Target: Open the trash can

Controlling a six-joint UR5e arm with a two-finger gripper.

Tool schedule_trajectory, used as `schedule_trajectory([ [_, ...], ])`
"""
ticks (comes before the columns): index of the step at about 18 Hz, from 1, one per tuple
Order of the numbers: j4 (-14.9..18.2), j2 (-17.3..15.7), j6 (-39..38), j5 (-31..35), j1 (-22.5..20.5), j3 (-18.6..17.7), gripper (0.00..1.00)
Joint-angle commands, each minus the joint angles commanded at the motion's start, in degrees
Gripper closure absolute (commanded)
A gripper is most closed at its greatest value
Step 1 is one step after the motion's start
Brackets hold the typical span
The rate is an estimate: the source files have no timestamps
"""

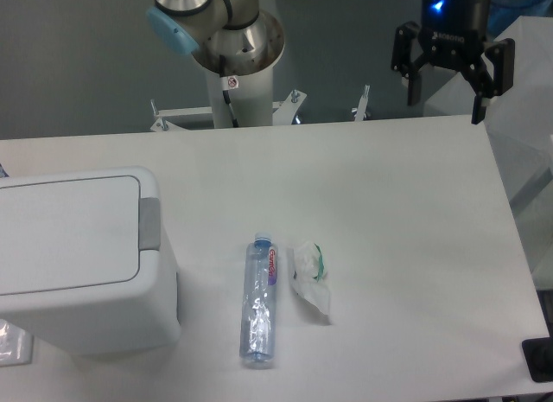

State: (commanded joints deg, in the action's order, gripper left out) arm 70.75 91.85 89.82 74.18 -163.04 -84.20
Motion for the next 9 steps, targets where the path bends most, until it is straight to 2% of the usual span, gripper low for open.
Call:
schedule_trajectory([
  [6, -0.27, 0.79, -1.22, 0.0, 0.61, 0.44, 0.0],
  [9, -0.61, 3.07, -8.14, 0.09, 3.86, 2.8, 0.0],
])
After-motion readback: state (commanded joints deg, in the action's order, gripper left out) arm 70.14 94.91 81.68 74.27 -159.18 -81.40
